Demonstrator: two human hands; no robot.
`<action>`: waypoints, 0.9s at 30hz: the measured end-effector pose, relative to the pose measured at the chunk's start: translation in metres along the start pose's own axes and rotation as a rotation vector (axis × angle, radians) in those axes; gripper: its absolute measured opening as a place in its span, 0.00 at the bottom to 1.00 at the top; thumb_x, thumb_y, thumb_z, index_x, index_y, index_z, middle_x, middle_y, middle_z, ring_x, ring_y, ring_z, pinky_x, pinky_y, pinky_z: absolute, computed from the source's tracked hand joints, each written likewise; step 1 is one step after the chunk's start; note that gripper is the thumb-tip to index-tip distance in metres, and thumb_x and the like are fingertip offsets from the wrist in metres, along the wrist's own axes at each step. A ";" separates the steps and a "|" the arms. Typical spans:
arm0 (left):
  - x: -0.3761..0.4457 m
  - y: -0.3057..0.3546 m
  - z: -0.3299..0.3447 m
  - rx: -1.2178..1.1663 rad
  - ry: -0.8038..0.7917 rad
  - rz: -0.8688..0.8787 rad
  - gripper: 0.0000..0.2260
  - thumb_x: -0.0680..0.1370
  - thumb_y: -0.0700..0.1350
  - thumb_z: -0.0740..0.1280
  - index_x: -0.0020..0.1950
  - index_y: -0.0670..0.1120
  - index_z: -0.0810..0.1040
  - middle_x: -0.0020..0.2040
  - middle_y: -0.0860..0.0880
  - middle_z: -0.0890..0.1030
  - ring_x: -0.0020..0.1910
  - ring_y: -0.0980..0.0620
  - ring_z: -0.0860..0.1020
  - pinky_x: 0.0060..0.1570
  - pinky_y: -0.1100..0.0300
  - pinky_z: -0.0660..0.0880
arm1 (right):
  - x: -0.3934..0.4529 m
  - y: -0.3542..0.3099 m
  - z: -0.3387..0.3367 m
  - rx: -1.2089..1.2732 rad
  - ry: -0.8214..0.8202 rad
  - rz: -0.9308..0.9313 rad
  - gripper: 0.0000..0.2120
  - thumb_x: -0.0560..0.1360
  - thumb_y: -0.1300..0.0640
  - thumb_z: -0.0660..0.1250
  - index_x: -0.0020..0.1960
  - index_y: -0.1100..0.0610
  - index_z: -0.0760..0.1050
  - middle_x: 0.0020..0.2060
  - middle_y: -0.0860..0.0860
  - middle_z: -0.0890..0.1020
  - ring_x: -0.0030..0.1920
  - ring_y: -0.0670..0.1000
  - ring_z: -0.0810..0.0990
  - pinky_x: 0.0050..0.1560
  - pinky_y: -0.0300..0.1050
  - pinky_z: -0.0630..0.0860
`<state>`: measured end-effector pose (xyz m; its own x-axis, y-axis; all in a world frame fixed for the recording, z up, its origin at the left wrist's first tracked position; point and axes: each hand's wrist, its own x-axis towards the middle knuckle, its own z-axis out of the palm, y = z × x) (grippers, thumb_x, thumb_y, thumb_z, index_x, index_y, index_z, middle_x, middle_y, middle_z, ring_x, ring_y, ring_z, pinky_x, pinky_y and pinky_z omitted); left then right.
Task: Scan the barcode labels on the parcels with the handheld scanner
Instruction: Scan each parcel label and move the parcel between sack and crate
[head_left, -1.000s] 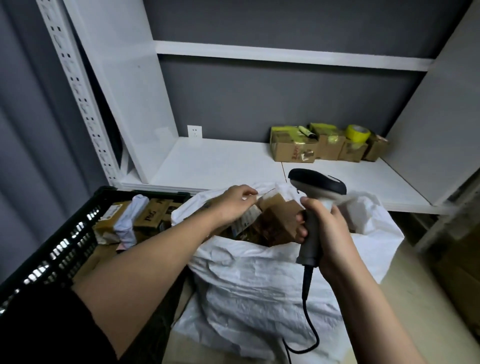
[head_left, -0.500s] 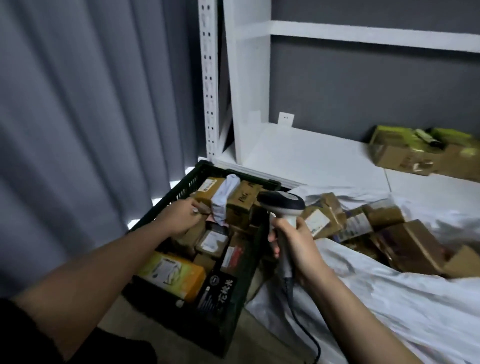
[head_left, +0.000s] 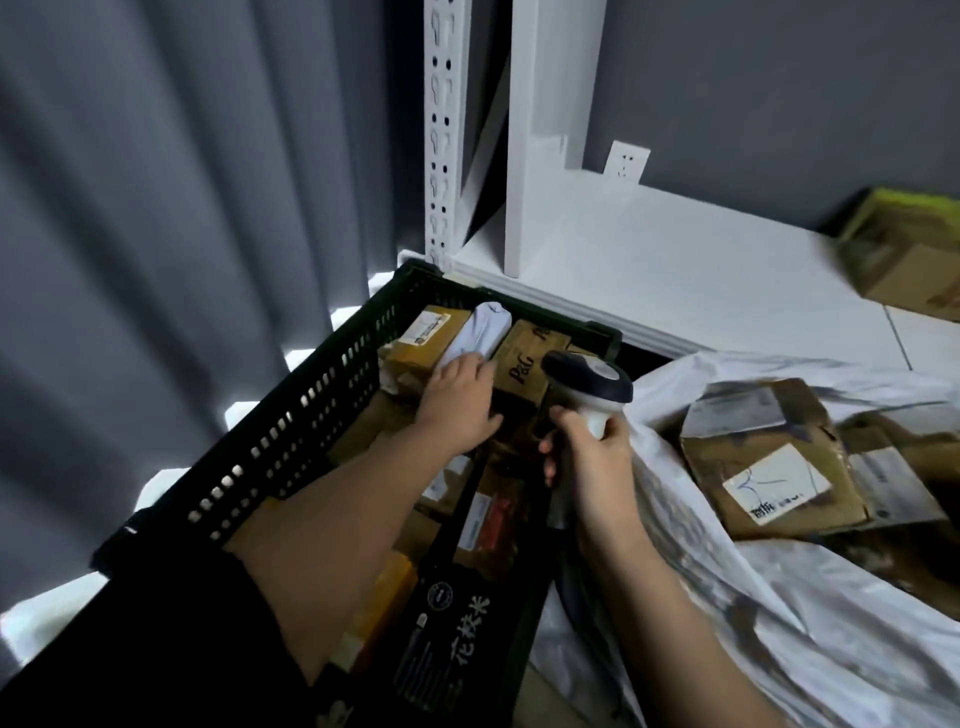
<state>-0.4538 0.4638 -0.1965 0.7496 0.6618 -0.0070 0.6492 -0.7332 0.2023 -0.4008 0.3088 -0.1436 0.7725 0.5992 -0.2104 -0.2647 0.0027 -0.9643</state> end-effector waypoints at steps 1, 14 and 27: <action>0.009 0.008 0.007 0.053 0.009 0.002 0.34 0.76 0.57 0.66 0.76 0.45 0.56 0.73 0.45 0.60 0.73 0.45 0.59 0.68 0.51 0.60 | 0.005 0.003 0.000 0.007 0.007 -0.004 0.10 0.78 0.63 0.66 0.55 0.61 0.66 0.26 0.53 0.75 0.21 0.48 0.68 0.23 0.40 0.64; 0.025 0.054 0.007 -0.134 0.042 -0.447 0.42 0.67 0.67 0.69 0.71 0.45 0.61 0.69 0.40 0.67 0.68 0.40 0.65 0.62 0.48 0.66 | -0.009 -0.009 -0.024 0.067 -0.015 -0.012 0.10 0.78 0.61 0.66 0.46 0.55 0.64 0.28 0.52 0.76 0.22 0.50 0.67 0.25 0.42 0.63; -0.137 0.020 -0.117 -1.415 -0.144 -0.624 0.20 0.72 0.52 0.73 0.61 0.48 0.75 0.52 0.49 0.80 0.51 0.52 0.76 0.61 0.53 0.72 | -0.094 -0.099 -0.062 -0.017 -0.165 -0.064 0.06 0.78 0.61 0.65 0.49 0.60 0.68 0.27 0.54 0.76 0.22 0.49 0.68 0.24 0.40 0.65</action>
<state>-0.5580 0.3767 -0.0768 0.4753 0.7144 -0.5135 0.2681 0.4383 0.8579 -0.4114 0.2025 -0.0384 0.6819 0.7215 -0.1202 -0.2071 0.0328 -0.9778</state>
